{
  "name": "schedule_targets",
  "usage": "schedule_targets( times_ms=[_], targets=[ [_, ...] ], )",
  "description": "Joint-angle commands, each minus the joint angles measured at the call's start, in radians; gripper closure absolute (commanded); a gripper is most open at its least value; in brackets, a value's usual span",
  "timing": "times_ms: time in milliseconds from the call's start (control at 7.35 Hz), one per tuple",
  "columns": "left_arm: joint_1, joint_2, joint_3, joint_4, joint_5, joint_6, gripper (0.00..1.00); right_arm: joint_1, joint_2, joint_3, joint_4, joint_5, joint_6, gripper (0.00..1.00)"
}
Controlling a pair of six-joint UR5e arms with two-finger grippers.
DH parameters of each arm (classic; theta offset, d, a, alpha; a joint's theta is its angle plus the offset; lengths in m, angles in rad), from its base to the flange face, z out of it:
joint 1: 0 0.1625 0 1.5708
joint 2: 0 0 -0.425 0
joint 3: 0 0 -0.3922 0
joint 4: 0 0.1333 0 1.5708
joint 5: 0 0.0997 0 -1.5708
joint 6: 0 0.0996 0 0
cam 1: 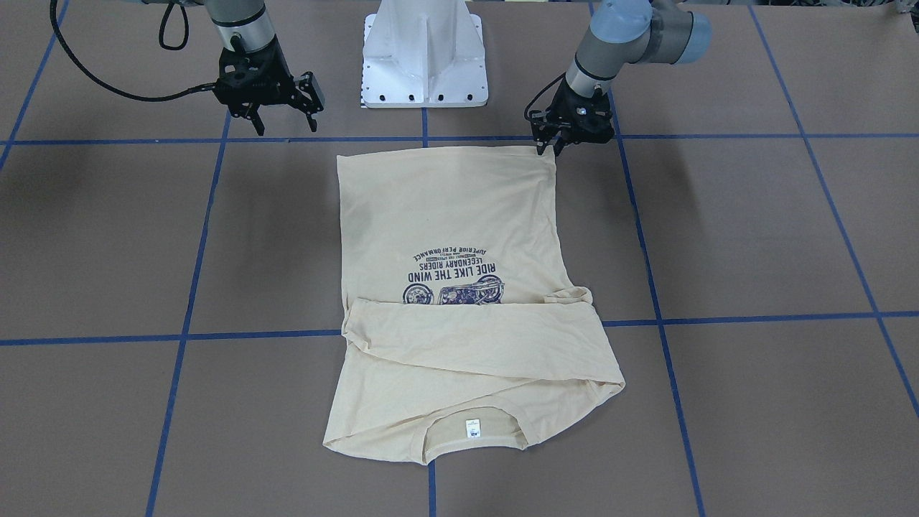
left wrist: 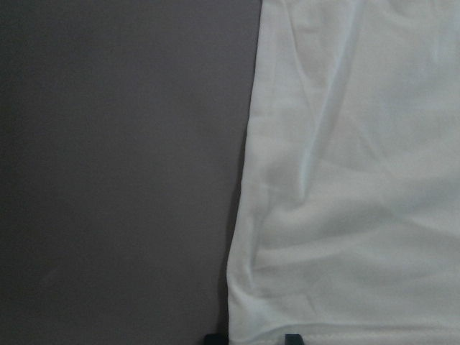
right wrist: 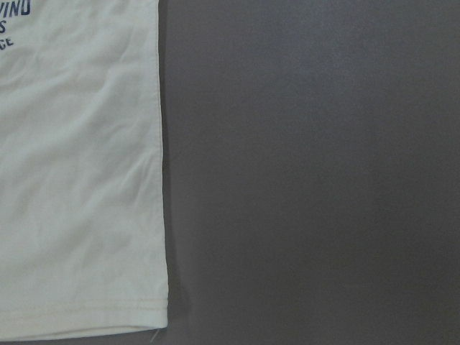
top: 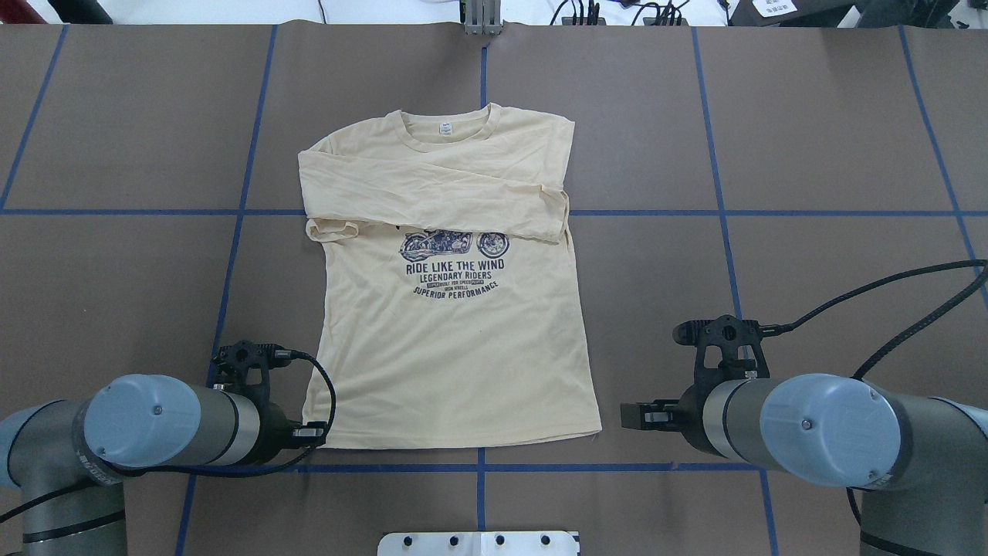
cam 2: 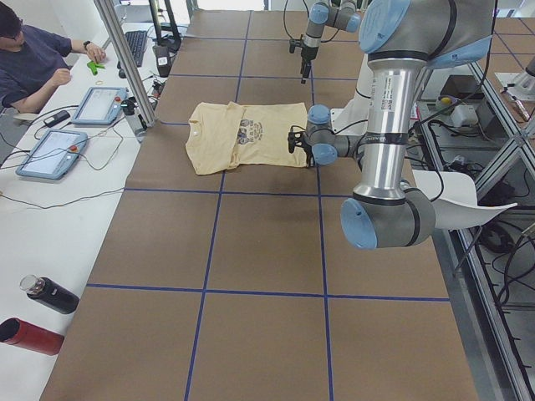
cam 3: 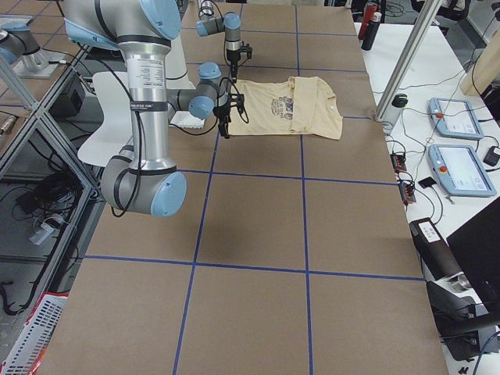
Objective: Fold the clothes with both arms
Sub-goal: 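Grasp the hem corners nearest the robot with both grippers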
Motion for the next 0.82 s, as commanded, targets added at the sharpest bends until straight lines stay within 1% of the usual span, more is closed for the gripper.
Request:
schedule_targets(
  times_ms=[0, 272, 408, 544, 680],
  targets=[
    [0.000, 0.005, -0.010, 0.002, 0.001, -0.019, 1.00, -0.001, 0.000, -0.001, 0.000, 0.000, 0.000, 0.00],
    [-0.003, 0.011, -0.034, 0.029, 0.001, -0.019, 1.00, -0.016, 0.003, -0.015, 0.002, -0.012, 0.003, 0.00],
    [-0.003, 0.003, -0.052, 0.060, 0.001, -0.019, 1.00, -0.048, 0.035, -0.054, 0.002, -0.059, 0.030, 0.00],
    [-0.001, 0.002, -0.053, 0.063, 0.001, -0.020, 1.00, -0.082, 0.073, -0.097, 0.003, -0.102, 0.073, 0.00],
    [-0.001, 0.002, -0.053, 0.063, -0.001, -0.021, 1.00, -0.125, 0.093, -0.119, 0.003, -0.139, 0.119, 0.01]
  ],
)
